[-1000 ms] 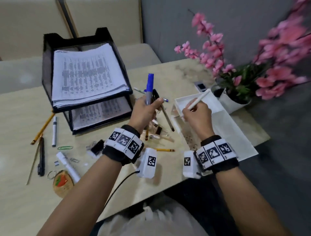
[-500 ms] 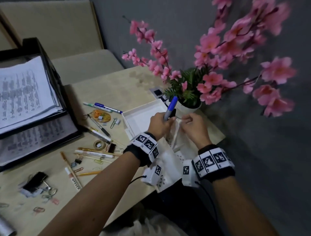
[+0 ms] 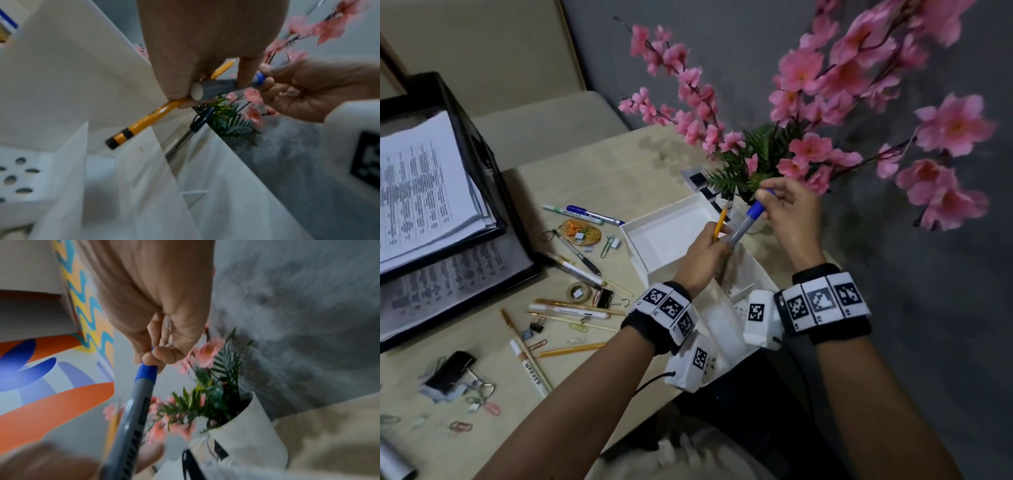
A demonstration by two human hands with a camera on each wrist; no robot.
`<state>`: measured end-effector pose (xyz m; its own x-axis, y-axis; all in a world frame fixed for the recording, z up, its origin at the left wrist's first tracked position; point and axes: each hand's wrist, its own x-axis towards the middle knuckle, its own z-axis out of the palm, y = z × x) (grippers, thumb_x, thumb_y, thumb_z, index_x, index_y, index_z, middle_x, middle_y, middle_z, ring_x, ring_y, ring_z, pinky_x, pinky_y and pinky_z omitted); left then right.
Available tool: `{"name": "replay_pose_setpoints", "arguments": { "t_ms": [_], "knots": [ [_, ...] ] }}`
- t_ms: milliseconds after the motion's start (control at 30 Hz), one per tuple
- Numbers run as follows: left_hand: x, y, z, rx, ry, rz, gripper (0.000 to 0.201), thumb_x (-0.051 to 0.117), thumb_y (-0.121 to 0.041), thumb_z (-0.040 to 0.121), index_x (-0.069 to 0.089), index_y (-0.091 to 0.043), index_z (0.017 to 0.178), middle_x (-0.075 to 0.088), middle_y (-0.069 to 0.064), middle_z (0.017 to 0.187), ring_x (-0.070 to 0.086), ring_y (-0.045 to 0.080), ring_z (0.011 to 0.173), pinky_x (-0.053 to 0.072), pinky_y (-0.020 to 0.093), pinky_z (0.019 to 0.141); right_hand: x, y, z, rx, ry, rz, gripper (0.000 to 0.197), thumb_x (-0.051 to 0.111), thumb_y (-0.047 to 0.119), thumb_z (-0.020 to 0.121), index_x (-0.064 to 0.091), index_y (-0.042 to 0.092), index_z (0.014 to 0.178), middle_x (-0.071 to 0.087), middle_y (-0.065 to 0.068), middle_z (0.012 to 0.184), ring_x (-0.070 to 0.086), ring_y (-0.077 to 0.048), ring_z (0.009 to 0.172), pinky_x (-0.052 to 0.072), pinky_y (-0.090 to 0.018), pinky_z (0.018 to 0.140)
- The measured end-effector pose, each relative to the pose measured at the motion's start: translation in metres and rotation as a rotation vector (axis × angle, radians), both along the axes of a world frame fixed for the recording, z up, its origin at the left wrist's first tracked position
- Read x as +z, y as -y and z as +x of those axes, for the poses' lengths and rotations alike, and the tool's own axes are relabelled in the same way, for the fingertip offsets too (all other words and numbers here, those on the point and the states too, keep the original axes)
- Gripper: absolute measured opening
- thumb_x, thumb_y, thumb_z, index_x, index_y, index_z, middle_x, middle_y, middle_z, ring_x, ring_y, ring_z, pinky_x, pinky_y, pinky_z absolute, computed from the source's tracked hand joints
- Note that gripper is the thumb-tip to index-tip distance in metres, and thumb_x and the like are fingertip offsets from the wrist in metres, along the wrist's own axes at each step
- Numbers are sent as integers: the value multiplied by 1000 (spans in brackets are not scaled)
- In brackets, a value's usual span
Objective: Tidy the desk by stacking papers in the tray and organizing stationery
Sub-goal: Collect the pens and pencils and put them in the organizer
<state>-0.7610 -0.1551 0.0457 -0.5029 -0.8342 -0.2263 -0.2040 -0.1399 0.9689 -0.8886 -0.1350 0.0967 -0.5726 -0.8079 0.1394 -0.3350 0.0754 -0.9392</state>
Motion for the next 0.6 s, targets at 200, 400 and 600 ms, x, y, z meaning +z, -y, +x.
{"name": "replay_pose_setpoints", "arguments": {
  "t_ms": [200, 400, 600],
  "knots": [
    [3, 12, 6, 224, 25, -215, 35, 34, -32, 99, 52, -20, 72, 39, -6, 73, 42, 15, 84, 29, 26, 76, 3, -6, -5, -73, -212, 18, 11, 60, 5, 86, 60, 12, 94, 53, 5, 78, 51, -8, 72, 43, -11, 63],
    [6, 12, 0, 158, 173, -405, 26, 47, -15, 96, 70, -2, 101, 55, 14, 85, 49, 25, 93, 28, 24, 72, -30, -11, 15, 99, -447, 216, 5, 61, 4, 85, 58, 1, 86, 54, -4, 79, 46, -13, 66, 34, 1, 55],
    [-13, 5, 7, 46, 363, -544, 25, 48, -9, 91, 65, 7, 82, 35, -3, 69, 54, 35, 83, 21, 21, 62, -44, -17, 15, 142, -444, 282, 11, 59, 6, 87, 63, 2, 78, 59, -3, 75, 53, -19, 74, 28, -13, 62]
  ]
}}
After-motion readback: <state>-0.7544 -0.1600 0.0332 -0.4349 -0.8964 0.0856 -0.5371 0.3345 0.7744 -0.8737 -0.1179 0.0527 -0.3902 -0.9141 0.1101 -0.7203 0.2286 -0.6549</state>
